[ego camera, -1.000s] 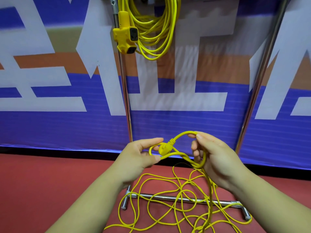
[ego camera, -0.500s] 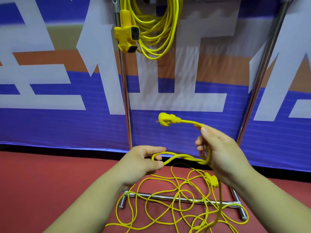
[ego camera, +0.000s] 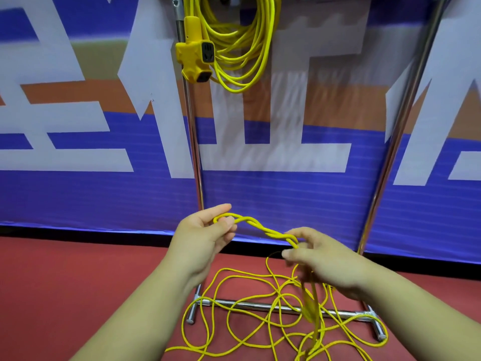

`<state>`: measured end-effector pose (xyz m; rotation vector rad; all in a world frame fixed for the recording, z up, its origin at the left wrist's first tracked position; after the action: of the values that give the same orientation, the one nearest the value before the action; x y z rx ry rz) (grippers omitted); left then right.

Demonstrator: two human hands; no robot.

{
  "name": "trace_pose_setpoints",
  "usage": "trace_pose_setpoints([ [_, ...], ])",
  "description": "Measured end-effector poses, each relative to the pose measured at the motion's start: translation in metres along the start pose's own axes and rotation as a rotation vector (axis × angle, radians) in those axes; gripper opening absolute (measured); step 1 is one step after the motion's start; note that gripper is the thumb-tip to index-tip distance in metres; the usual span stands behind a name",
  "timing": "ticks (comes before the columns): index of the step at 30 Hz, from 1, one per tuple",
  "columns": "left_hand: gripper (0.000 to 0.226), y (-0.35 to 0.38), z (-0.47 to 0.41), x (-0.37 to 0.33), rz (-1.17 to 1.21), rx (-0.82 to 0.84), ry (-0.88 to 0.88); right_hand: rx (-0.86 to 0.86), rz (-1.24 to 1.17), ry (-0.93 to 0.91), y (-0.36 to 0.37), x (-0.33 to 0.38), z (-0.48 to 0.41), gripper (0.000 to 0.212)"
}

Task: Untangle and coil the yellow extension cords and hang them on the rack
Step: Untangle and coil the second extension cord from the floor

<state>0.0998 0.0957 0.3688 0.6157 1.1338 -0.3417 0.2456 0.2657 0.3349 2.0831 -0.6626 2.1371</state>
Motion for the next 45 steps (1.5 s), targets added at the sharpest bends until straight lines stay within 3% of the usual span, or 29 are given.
trace_pose_setpoints([
  [4,0.030,-0.005,-0.007,0.006,-0.071,-0.061,0.002,-0.183,0.494,-0.234,-0.021,0.014,-0.007,0.014],
  [8,0.028,-0.011,-0.006,-0.001,-0.278,-0.185,0.146,-0.067,0.766,-0.249,-0.021,0.019,-0.005,0.021],
  [11,0.036,-0.007,-0.004,-0.004,-0.252,-0.146,0.144,0.032,0.679,-0.299,-0.013,0.021,-0.003,0.017],
  [15,0.090,0.005,-0.008,0.011,-0.397,0.023,0.067,0.021,0.418,-0.229,-0.010,0.024,-0.002,0.023],
  [17,0.106,0.012,-0.009,0.030,-0.546,0.078,0.013,-0.020,0.263,-0.187,-0.007,0.023,-0.001,0.031],
  [19,0.095,0.026,-0.007,0.048,-0.693,0.184,-0.015,-0.057,0.097,-0.163,-0.002,0.021,-0.001,0.035],
  [22,0.033,0.049,0.001,0.066,-0.795,0.359,-0.026,-0.101,-0.020,-0.152,0.001,0.022,-0.001,0.036],
  [24,0.017,0.053,0.003,0.070,-0.767,0.377,-0.074,-0.161,-0.006,-0.156,-0.005,0.022,-0.001,0.027],
  [26,0.024,0.049,0.000,0.064,-0.702,0.317,-0.089,-0.259,0.085,-0.200,-0.018,0.023,-0.001,0.007],
  [31,0.032,0.024,-0.009,0.034,-0.692,0.052,0.031,-0.301,0.183,-0.292,-0.035,0.026,0.001,0.005],
  [37,0.027,-0.011,-0.021,0.017,-0.787,-0.166,0.101,-0.295,0.288,-0.211,-0.036,0.013,-0.004,0.023],
  [39,0.025,-0.020,-0.023,0.011,-0.819,-0.247,0.133,-0.292,0.230,-0.188,-0.036,0.009,-0.006,0.026],
  [43,0.019,-0.037,-0.025,0.004,-0.839,-0.345,0.172,-0.251,-0.104,-0.192,-0.025,0.012,-0.007,0.021],
  [45,0.018,-0.043,-0.028,0.007,-0.846,-0.353,0.148,-0.212,-0.080,-0.212,-0.024,0.017,-0.005,0.018],
])
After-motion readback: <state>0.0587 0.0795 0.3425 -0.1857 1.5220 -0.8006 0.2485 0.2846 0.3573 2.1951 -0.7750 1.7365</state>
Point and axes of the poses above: each hand's wrist, its own z-axis away from the middle knuckle, its own y-axis out of the palm, x = y × z, the point moved 6 cm from there along -z, towards the middle knuckle, and after that the axes turned 15 degrees about -y, right-handed, at the moved point
